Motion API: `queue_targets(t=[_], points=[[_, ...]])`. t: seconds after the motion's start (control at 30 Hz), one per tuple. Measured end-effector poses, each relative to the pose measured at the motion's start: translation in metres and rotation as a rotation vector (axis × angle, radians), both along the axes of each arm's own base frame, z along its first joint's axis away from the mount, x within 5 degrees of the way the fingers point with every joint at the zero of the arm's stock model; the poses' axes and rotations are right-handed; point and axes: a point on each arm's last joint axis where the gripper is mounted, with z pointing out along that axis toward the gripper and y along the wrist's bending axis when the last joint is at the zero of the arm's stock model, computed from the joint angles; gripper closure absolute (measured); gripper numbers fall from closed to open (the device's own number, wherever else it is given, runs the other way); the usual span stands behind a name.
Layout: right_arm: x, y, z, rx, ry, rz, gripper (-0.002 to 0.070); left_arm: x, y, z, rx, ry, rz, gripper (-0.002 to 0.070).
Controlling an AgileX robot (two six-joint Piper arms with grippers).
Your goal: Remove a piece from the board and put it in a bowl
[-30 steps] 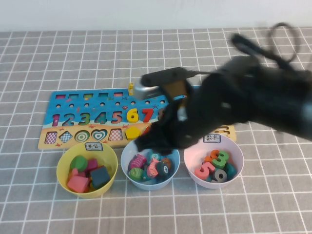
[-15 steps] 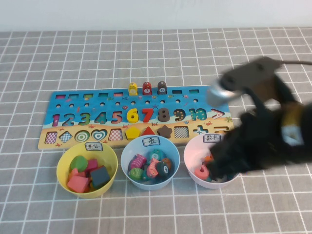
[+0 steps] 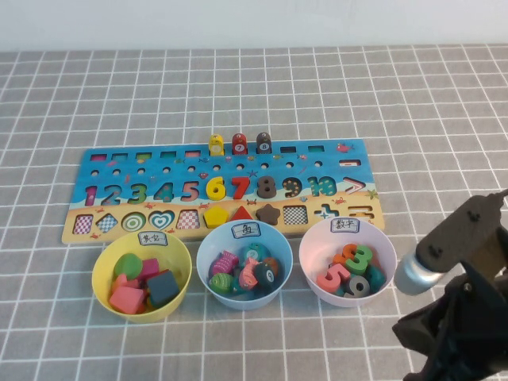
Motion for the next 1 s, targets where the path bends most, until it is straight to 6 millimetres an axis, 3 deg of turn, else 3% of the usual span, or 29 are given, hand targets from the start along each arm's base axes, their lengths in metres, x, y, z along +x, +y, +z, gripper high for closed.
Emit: queue_targets(t=[0.3, 0.53, 0.73, 0.87, 1.0], points=[[-0.001, -0.013, -0.031, 0.07, -0.128, -0.02, 0.0692, 0.0, 0.0, 0.0, 0.0, 0.0, 0.0, 0.0676], [-0.005, -0.07, -0.059, 0.171, -0.3, -0.27, 0.0693, 0.0, 0.0, 0.0, 0.0, 0.0, 0.0, 0.0675], [-0.027, -0.115, -0.085, 0.262, -0.539, -0.518, 0.0693, 0.0, 0.0, 0.0, 0.0, 0.0, 0.0, 0.0675], [-0.045, -0.131, -0.1, 0.287, -0.661, -0.626, 0.0693, 0.0, 0.0, 0.0, 0.0, 0.0, 0.0, 0.0676], [-0.054, -0.137, -0.098, 0.305, -0.738, -0.669, 0.0693, 0.0, 0.0, 0.0, 0.0, 0.0, 0.0, 0.0676]])
